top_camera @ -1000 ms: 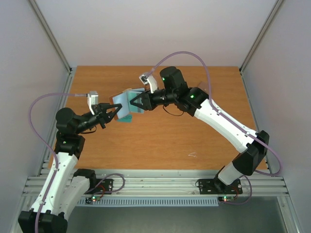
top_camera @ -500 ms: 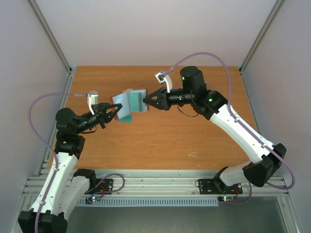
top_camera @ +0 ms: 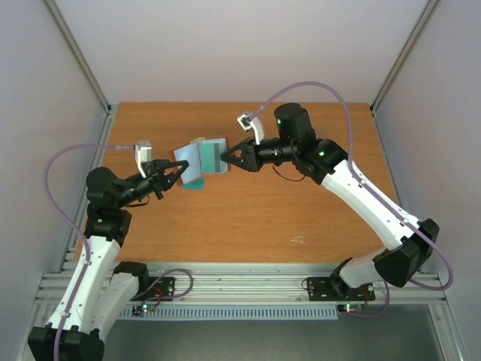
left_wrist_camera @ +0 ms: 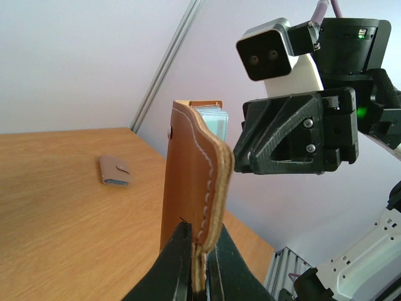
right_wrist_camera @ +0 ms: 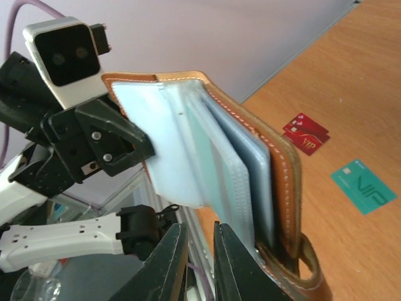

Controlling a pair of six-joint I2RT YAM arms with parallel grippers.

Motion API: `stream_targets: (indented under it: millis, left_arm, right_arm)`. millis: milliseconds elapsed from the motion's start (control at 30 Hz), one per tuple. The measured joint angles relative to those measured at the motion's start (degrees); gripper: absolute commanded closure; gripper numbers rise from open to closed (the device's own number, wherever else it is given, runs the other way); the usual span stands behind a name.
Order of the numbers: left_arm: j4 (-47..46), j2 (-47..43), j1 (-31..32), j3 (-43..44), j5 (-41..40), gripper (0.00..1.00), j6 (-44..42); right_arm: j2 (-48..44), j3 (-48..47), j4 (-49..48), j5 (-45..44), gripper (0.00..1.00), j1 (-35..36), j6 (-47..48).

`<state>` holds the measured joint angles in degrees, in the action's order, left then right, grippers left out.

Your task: Take the credit cards out of the card holder

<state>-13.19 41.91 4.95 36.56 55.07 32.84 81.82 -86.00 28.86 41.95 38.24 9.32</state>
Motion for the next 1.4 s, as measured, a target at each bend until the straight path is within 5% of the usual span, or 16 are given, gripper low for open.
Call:
stream_targets:
  millis: [333, 667, 1033, 1400]
  left_arm:
    - [0.0, 0.0, 0.0, 0.0, 0.0, 1.00, 0.0]
    - [0.0, 0.0, 0.0, -0.1, 0.0, 1.00, 0.0]
    - [0.0, -0.3, 0.0, -0.4, 0.0, 1.00, 0.0]
    - [0.0, -0.3, 0.0, -0.5, 0.2, 1.00, 0.0]
  right_arm:
    - [2.9, -2.1, -0.7, -2.0, 0.79, 0.0, -2.1]
    - [5.0, -3.2, -1.0, -2.8, 0.60, 0.0, -3.9]
    - [5.2, -4.9, 0.1, -3.5, 0.61, -0.7, -3.9]
    - [7.0, -7.9, 2.6, -3.3, 0.47, -0.7, -2.4]
